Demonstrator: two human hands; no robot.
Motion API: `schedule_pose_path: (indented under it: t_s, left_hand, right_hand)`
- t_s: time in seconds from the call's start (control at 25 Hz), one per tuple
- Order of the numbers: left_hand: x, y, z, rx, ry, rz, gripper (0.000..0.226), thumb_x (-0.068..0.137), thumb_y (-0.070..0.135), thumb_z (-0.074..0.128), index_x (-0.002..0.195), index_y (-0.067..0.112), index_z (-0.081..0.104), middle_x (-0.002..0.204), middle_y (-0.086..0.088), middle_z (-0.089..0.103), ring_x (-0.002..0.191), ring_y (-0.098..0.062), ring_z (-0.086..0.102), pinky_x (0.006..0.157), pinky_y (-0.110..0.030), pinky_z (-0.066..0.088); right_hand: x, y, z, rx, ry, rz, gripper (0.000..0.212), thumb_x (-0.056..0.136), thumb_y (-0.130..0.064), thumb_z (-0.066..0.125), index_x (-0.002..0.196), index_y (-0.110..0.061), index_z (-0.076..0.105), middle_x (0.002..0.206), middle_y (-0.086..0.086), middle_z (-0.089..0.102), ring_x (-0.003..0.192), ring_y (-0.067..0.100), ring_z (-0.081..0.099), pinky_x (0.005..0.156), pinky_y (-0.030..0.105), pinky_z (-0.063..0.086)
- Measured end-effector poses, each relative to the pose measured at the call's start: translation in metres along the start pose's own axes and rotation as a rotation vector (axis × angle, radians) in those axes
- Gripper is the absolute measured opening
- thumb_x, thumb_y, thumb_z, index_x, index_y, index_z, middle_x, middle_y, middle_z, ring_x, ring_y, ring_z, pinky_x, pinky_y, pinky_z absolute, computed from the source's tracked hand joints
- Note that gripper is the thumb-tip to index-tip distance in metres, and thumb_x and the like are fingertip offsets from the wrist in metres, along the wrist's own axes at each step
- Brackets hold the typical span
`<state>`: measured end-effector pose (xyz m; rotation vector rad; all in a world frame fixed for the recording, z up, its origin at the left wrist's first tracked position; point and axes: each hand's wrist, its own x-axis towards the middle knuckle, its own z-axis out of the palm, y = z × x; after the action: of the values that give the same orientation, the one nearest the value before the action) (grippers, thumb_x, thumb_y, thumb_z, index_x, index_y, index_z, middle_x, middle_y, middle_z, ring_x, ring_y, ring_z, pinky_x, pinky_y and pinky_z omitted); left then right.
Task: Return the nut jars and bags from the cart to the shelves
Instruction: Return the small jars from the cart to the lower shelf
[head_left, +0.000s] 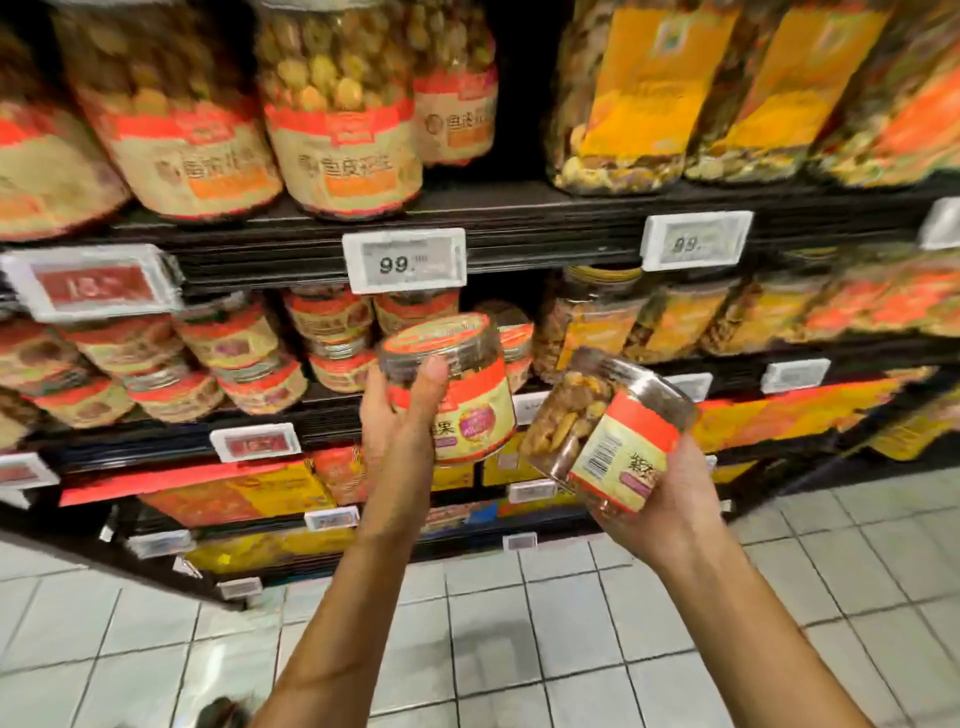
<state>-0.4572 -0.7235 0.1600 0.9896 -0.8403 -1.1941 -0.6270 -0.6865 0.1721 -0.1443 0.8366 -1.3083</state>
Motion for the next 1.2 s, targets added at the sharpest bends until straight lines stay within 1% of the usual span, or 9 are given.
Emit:
schedule_pose_path:
  t_s: [0.16,0.32,0.4,0.6,0.72,0.88,0.96,1.04,1.2]
  left_hand:
    - [0.024,-0.023,0.03,0.115,0.054,0.312,0.054,0.063,0.056,0.069,0.106,0.027,0.055,0.098,0.008,0.067,0.092,-0.005,0.066,0.075,-0.023,0.052]
    - [0.04,-0.045,0.045,0.212,0.131,0.48,0.058,0.066,0.055,0.064,0.111,0.021,0.05,0.103,0.007,0.062,0.094,-0.003,0.063,0.08,-0.021,0.05]
    - [0.051,-0.051,0.053,0.281,0.195,0.539,0.061,0.064,0.057,0.063,0.108,0.018,0.05,0.1,0.008,0.061,0.092,-0.006,0.061,0.083,-0.022,0.049]
    - [0.071,-0.062,0.066,0.397,0.24,0.563,0.06,0.062,0.061,0.063,0.098,0.017,0.044,0.098,0.0,0.062,0.092,-0.015,0.062,0.085,-0.035,0.051]
    - [0.074,-0.069,0.075,0.516,0.307,0.582,0.073,0.062,0.065,0.061,0.106,0.009,0.046,0.109,-0.009,0.06,0.102,-0.024,0.059,0.091,-0.042,0.047]
    - [0.077,-0.078,0.086,0.641,0.374,0.605,0.094,0.065,0.069,0.052,0.124,-0.004,0.044,0.118,-0.005,0.043,0.114,-0.011,0.036,0.1,-0.019,0.028]
    - [0.08,-0.08,0.087,0.671,0.422,0.609,0.098,0.066,0.069,0.05,0.129,-0.005,0.04,0.118,-0.001,0.032,0.116,-0.004,0.02,0.102,-0.016,0.019]
    - [0.082,-0.083,0.087,0.699,0.448,0.656,0.099,0.069,0.066,0.051,0.132,-0.008,0.036,0.122,-0.01,0.038,0.118,-0.011,0.023,0.105,-0.023,0.022]
    - [0.088,-0.08,0.092,0.952,0.538,0.636,0.093,0.077,0.063,0.044,0.131,-0.013,0.038,0.13,-0.037,0.036,0.122,-0.049,0.032,0.105,-0.041,0.017]
  right_hand:
    - [0.039,-0.003,-0.034,0.003,-0.023,0.01,0.048,0.092,-0.037,0.041,0.058,-0.02,0.07,0.061,0.001,0.067,0.054,0.018,0.067,0.051,0.028,0.054]
    - [0.064,-0.001,-0.053,-0.043,-0.108,0.07,0.032,0.09,-0.043,0.042,0.079,-0.023,0.064,0.074,0.003,0.065,0.062,0.022,0.067,0.063,0.034,0.056]
    - [0.074,0.001,-0.061,-0.04,-0.109,0.079,0.03,0.09,-0.042,0.043,0.079,-0.024,0.064,0.076,0.003,0.064,0.061,0.022,0.067,0.062,0.035,0.057]
    - [0.078,-0.003,-0.064,-0.025,-0.114,0.112,0.041,0.09,-0.04,0.044,0.065,-0.019,0.067,0.065,0.002,0.066,0.052,0.019,0.067,0.049,0.031,0.056]
    - [0.082,-0.011,-0.061,-0.024,-0.124,0.105,0.037,0.092,-0.039,0.042,0.072,-0.021,0.066,0.068,0.002,0.067,0.056,0.019,0.068,0.056,0.032,0.058]
    - [0.089,-0.02,-0.065,-0.025,-0.122,0.087,0.036,0.095,-0.04,0.038,0.083,-0.022,0.066,0.074,0.003,0.07,0.063,0.021,0.07,0.059,0.035,0.058]
    - [0.09,-0.023,-0.068,-0.023,-0.11,0.088,0.036,0.095,-0.04,0.038,0.083,-0.021,0.066,0.074,0.003,0.069,0.063,0.021,0.069,0.059,0.035,0.058]
    - [0.089,-0.025,-0.072,-0.027,-0.095,0.092,0.038,0.096,-0.038,0.038,0.077,-0.02,0.065,0.07,0.003,0.067,0.059,0.02,0.068,0.054,0.033,0.057]
    - [0.087,-0.031,-0.073,-0.023,-0.039,0.11,0.045,0.095,-0.038,0.039,0.065,-0.019,0.066,0.063,0.002,0.067,0.052,0.019,0.067,0.047,0.029,0.053]
